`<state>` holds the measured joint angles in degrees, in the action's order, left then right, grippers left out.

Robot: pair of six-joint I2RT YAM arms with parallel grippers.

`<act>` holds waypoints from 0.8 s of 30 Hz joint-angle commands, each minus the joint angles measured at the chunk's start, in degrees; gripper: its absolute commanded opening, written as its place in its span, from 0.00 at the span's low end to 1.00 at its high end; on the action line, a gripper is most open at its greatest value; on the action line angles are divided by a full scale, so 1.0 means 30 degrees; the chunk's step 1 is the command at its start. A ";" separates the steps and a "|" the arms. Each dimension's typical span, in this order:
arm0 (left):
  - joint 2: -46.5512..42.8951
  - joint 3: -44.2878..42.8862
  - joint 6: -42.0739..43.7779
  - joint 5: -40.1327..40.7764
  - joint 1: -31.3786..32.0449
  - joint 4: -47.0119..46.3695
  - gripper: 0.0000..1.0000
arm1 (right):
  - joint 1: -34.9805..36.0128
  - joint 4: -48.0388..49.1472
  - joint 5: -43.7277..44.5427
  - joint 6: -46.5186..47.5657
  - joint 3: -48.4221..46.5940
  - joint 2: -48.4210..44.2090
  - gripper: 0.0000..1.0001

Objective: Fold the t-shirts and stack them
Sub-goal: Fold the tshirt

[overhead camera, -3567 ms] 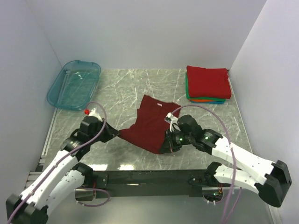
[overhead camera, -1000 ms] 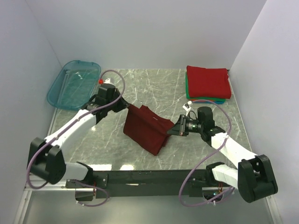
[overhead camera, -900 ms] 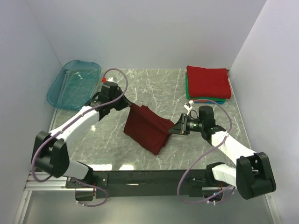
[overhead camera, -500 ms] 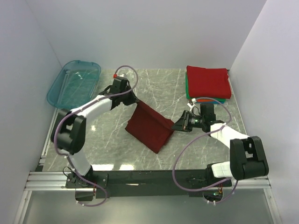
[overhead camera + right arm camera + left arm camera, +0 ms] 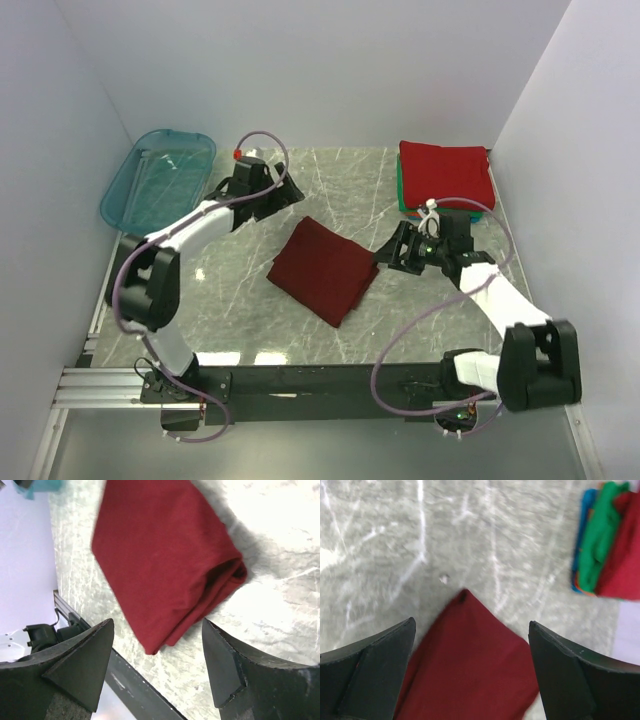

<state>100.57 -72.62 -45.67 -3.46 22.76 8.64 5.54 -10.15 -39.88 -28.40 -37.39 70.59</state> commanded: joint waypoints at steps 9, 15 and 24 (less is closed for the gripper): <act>-0.4228 0.5977 -0.0947 -0.3386 0.1757 -0.2735 1.00 | 0.5677 0.3325 0.3124 -0.4063 0.1125 -0.1677 0.79; -0.4667 0.9287 -0.1944 -0.4323 0.1787 -0.4754 1.00 | 0.5975 0.4353 0.4589 -0.4305 0.0774 0.1281 0.79; -0.5339 1.3186 -0.3555 -0.4823 0.2196 -0.7714 0.99 | 0.5419 0.4351 0.6731 -0.3777 0.0276 0.4974 0.79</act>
<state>86.63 -36.42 -53.82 -16.29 28.27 -10.52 22.85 0.34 -22.74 -40.66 -34.59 83.11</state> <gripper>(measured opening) 0.994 0.787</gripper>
